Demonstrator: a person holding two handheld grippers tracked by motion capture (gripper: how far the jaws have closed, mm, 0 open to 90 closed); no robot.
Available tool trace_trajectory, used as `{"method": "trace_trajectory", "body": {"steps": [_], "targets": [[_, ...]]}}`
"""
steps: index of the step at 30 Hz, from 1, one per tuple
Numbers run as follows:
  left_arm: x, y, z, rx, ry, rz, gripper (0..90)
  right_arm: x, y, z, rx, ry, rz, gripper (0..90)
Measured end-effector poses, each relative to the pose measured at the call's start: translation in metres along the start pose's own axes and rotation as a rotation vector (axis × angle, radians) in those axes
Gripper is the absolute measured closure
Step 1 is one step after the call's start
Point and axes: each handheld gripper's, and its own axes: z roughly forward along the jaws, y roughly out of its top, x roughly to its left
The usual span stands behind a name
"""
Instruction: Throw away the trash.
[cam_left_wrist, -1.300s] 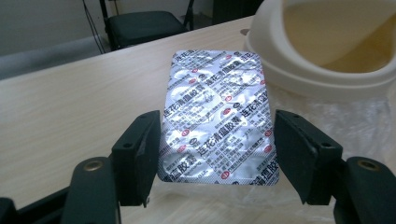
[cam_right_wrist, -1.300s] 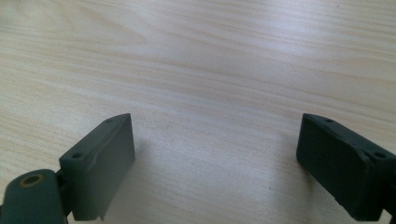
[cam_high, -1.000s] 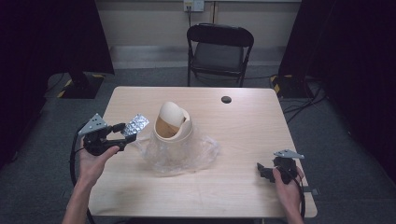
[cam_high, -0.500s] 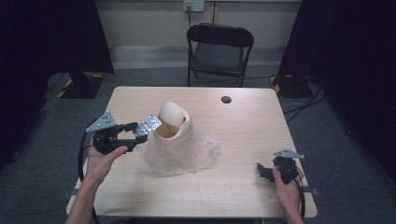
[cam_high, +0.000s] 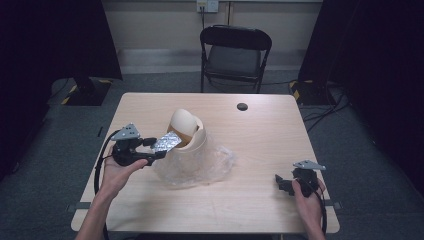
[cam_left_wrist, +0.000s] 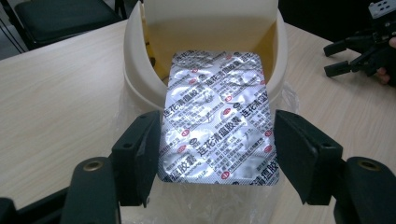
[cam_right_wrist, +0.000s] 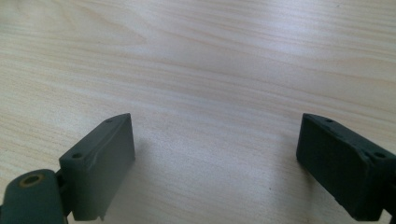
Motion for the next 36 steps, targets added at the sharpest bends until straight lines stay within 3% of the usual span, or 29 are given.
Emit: {"method": "trace_trajectory", "body": {"steps": [9, 17, 25, 26, 28, 29, 31, 36], "targets": [[-0.005, 0.008, 0.009, 0.012, -0.003, 0.019, 34.1, 0.0, 0.0, 0.0, 0.0, -0.001, 0.001, 10.5], [-0.006, 0.017, 0.004, -0.042, -0.001, 0.0, 34.1, 0.0, 0.0, 0.0, 0.0, 0.0, 0.0, 10.5], [-0.007, 0.025, 0.014, -0.045, 0.02, 0.016, 35.0, 0.0, 0.0, 0.0, 0.0, 0.0, 0.0, 10.5], [-0.006, 0.027, 0.016, -0.049, 0.019, 0.013, 37.3, 0.0, 0.0, 0.0, 0.0, 0.0, 0.0, 10.5], [-0.005, 0.028, 0.019, -0.066, 0.014, 0.009, 53.8, 0.0, 0.0, 0.0, 0.0, 0.0, 0.0, 10.5], [-0.004, 0.029, 0.022, -0.057, 0.006, 0.009, 50.1, 0.0, 0.0, 0.0, 0.0, 0.0, 0.0, 10.5], [-0.005, 0.029, 0.027, -0.03, 0.036, 0.035, 50.0, 0.0, 0.0, 0.0, 0.0, 0.0, 0.0, 10.6], [-0.005, 0.028, 0.037, -0.014, 0.015, 0.033, 52.1, 0.0, 0.0, 0.0, 0.0, 0.0, 0.0, 10.5]]}}
